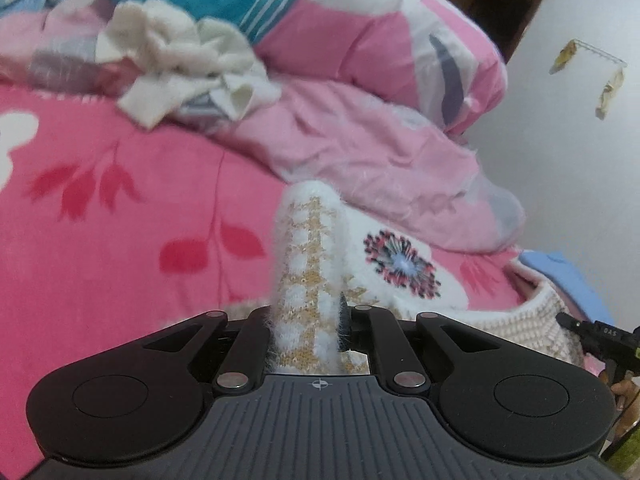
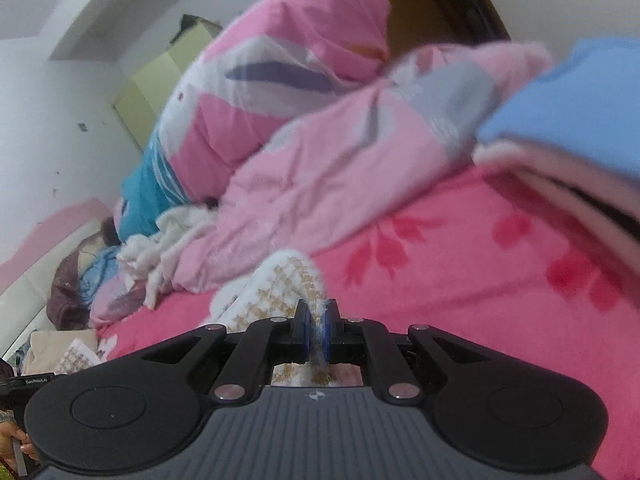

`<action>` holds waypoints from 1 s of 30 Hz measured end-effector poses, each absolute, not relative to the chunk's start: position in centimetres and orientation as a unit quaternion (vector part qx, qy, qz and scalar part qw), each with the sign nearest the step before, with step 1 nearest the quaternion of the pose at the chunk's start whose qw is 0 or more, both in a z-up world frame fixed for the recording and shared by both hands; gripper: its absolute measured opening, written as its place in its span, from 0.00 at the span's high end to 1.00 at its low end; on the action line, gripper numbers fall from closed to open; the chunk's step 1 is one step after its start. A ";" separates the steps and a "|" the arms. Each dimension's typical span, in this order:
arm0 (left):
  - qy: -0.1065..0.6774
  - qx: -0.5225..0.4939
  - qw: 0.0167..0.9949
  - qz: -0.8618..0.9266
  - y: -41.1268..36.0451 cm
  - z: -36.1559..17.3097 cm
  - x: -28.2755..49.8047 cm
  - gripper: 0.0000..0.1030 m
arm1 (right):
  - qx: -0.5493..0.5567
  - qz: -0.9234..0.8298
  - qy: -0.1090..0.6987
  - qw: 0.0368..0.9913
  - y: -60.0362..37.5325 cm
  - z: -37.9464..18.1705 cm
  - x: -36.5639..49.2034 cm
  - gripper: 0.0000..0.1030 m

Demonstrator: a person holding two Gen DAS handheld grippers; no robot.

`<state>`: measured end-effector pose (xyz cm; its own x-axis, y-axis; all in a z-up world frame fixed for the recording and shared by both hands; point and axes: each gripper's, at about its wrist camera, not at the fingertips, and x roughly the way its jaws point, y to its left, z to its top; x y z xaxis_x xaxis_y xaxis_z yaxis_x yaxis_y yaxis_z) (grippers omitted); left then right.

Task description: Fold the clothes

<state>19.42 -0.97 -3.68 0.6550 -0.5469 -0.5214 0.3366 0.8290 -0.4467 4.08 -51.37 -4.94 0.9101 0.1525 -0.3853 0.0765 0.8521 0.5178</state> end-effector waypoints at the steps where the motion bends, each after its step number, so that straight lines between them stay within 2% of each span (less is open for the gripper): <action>1: 0.336 -0.155 0.896 -0.245 -1.1 -3.8 19.6 0.93 | 0.273 0.018 0.215 0.938 -51.5 -5.3 4.4 0.94; 5: 0.396 -0.169 0.871 -0.237 -1.3 -6.7 21.2 0.92 | 0.290 0.008 0.249 0.924 -51.8 -7.9 5.5 0.94; 8: 0.403 -0.188 0.864 -0.236 -0.6 -6.7 21.3 0.87 | 0.306 0.004 0.258 0.916 -52.1 -8.6 5.5 0.91; 10: 0.408 -0.196 0.862 -0.227 -0.1 -6.3 21.2 0.80 | 0.317 -0.003 0.265 0.911 -52.5 -8.2 5.3 0.80; 12: 0.413 -0.204 0.860 -0.218 0.3 -5.9 21.1 0.64 | 0.334 -0.015 0.267 0.904 -52.9 -7.8 4.5 0.69; 14: 0.400 -0.214 0.867 -0.207 1.2 -5.2 20.0 0.62 | 0.355 -0.024 0.259 0.898 -53.4 -7.2 2.8 0.69; 18: 0.349 -0.227 0.888 -0.196 3.8 -3.0 15.9 0.40 | 0.389 -0.030 0.238 0.890 -53.8 -5.8 -2.7 0.64; 23: 0.327 -0.224 0.888 -0.234 6.1 -1.0 9.9 0.33 | 0.434 -0.037 0.229 0.871 -53.3 -4.7 -11.4 0.58; 30: 0.414 -0.241 0.802 -0.355 6.4 -3.4 2.5 0.33 | 0.528 -0.008 0.278 0.802 -49.8 -8.8 -16.8 0.53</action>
